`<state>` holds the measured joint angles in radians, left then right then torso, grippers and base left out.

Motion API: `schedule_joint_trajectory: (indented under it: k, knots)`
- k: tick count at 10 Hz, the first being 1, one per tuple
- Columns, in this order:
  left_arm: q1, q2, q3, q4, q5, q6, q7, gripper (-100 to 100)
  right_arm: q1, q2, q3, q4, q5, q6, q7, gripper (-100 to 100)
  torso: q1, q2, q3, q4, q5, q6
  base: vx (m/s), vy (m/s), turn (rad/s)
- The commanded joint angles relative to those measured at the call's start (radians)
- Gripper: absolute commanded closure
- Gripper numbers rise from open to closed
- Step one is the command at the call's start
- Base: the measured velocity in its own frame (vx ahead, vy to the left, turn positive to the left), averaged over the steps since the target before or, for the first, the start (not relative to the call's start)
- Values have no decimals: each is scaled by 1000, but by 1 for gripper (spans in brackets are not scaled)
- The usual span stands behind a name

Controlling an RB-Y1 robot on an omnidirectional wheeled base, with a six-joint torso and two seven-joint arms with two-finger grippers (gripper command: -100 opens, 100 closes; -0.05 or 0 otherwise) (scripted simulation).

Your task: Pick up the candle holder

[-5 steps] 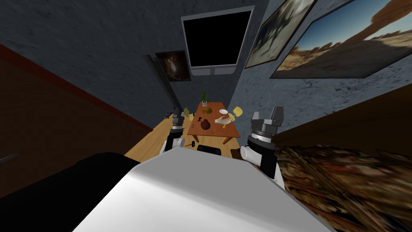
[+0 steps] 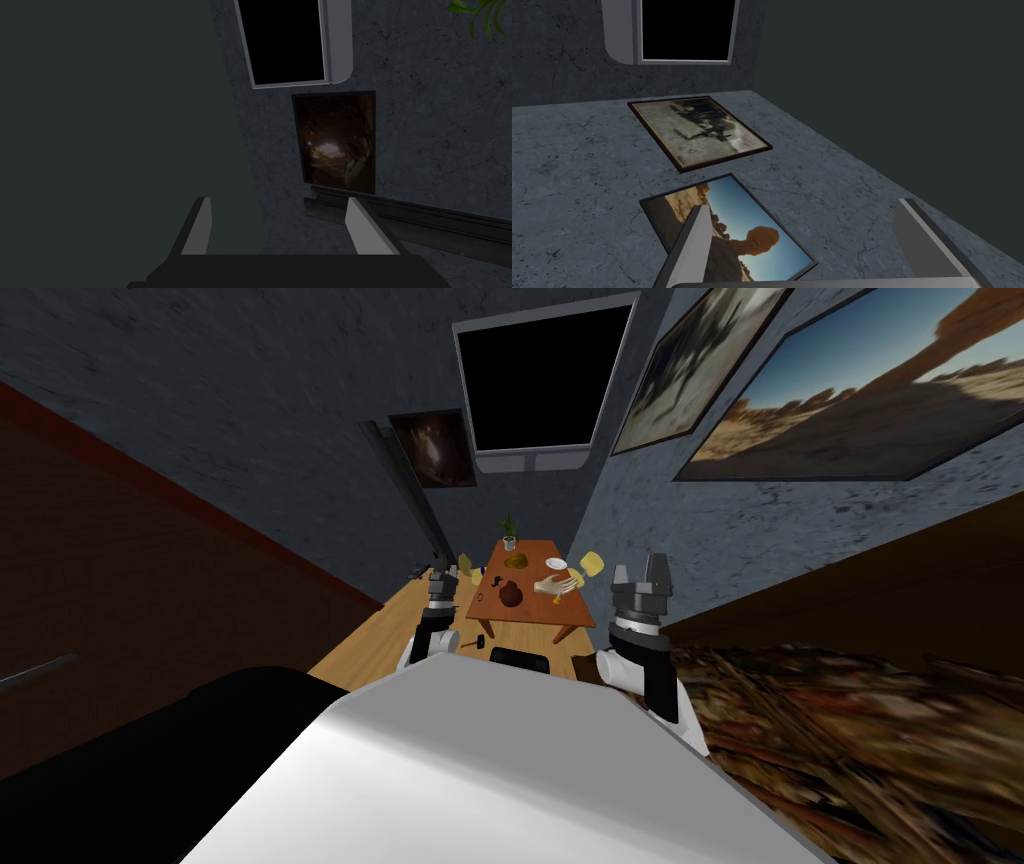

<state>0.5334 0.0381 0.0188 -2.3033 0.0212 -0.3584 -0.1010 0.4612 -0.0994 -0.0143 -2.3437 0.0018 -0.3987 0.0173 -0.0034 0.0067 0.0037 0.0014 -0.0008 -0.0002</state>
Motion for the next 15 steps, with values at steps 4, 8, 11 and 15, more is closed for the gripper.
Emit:
schedule_joint_trajectory:
  k: [4, 8, 11, 15]
  knots:
    - [0, 0, 0, 0, 0, 0, 0, 0, -54, -132, 74, 92, -25, 33, -21, -100, 0, 2, 1, 0, 0, 0, -118, -40, 84]
    - [0, 0, 0, 0, 0, 0, 0, 0, -95, -233, 143, 179, -40, 58, -37, -100, 0, 1, 1, 0, 0, 0, -108, -45, 118]
    - [0, 0, 0, 0, 0, 0, 0, 0, -125, -303, 195, 249, -49, 74, -49, -100, 1, -3, -1, 0, 0, 0, -63, -25, 103]
    - [0, 0, 0, 0, 0, 0, 0, 0, -170, -414, 280, 360, -59, 99, -69, -100, 2, -3, -1, 0, 0, 0, -61, -12, 124]
